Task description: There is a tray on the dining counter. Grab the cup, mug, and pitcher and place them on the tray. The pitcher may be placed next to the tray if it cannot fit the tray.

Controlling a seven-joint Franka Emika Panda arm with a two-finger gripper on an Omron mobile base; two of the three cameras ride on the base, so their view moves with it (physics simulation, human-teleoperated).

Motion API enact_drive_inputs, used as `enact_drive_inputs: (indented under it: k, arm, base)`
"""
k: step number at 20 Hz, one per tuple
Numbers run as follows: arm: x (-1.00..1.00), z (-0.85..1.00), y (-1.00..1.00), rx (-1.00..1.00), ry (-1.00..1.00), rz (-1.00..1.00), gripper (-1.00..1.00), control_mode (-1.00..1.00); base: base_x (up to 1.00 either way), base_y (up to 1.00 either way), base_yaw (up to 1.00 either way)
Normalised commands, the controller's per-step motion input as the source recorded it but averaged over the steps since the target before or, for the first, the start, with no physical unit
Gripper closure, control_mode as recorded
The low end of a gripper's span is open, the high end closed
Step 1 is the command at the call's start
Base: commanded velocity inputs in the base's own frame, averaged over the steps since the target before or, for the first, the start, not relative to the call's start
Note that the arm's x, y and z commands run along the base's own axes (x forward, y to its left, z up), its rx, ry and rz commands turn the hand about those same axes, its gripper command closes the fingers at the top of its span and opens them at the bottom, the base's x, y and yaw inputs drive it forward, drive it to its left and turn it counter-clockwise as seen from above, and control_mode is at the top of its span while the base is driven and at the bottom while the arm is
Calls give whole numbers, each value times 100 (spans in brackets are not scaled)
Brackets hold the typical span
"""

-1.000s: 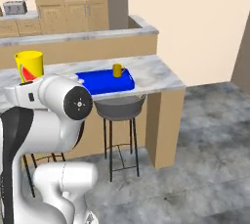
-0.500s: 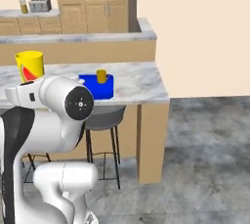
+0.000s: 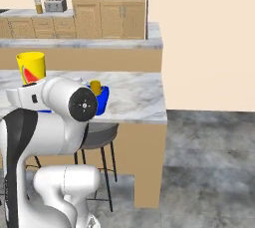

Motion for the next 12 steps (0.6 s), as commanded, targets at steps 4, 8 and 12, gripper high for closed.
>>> enact_drive_inputs:
  k: [4,8,12]
  arm:
    - [0,0,0,0,0,0,100,100]
    - [0,0,0,0,0,0,100,100]
    - [0,0,0,0,0,0,100,100]
  base:
    - [48,0,9]
    - [36,0,9]
    - [30,0,8]
